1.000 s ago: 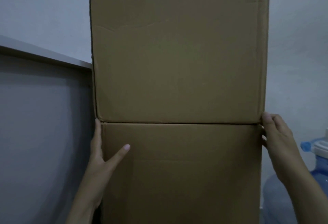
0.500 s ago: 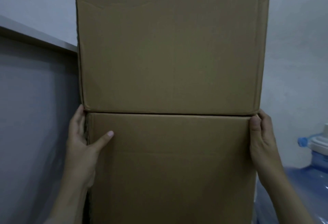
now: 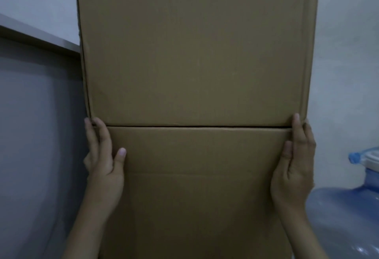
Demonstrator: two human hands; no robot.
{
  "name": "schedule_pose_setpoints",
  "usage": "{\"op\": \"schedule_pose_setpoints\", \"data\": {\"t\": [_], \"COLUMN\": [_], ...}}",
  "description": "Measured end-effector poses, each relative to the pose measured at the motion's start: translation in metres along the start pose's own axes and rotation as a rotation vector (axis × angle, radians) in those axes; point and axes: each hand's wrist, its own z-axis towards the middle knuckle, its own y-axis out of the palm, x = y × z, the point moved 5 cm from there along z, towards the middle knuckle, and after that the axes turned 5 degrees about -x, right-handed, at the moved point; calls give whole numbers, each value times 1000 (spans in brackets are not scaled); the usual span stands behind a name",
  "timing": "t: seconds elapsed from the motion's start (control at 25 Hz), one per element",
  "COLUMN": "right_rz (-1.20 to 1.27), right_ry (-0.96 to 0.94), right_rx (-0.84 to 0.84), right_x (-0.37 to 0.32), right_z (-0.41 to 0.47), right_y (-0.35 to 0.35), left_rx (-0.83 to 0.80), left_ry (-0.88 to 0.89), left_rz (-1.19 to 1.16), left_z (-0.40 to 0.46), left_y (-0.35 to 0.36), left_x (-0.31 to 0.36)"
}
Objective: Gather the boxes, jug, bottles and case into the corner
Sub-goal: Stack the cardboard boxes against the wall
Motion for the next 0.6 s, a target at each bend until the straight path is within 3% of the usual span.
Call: {"op": "schedule_pose_setpoints", "data": {"t": [0.2,0.44,0.6], "right_rz": [-250,-162,-34], "right_ry": [51,36,184], "right_rx": [-203,-341,-630], "right_x": [-5,-2,29], "right_z": [6,-14,-77], "right_y": [0,-3,-22], "left_rx": [-20,68,-144], "left_ry": [-22,-140,66], "left_rz": [15,144,408], "left_z": [3,-27,-106], "left_y": [-2,14,23], "left_x": [0,-10,-63]}}
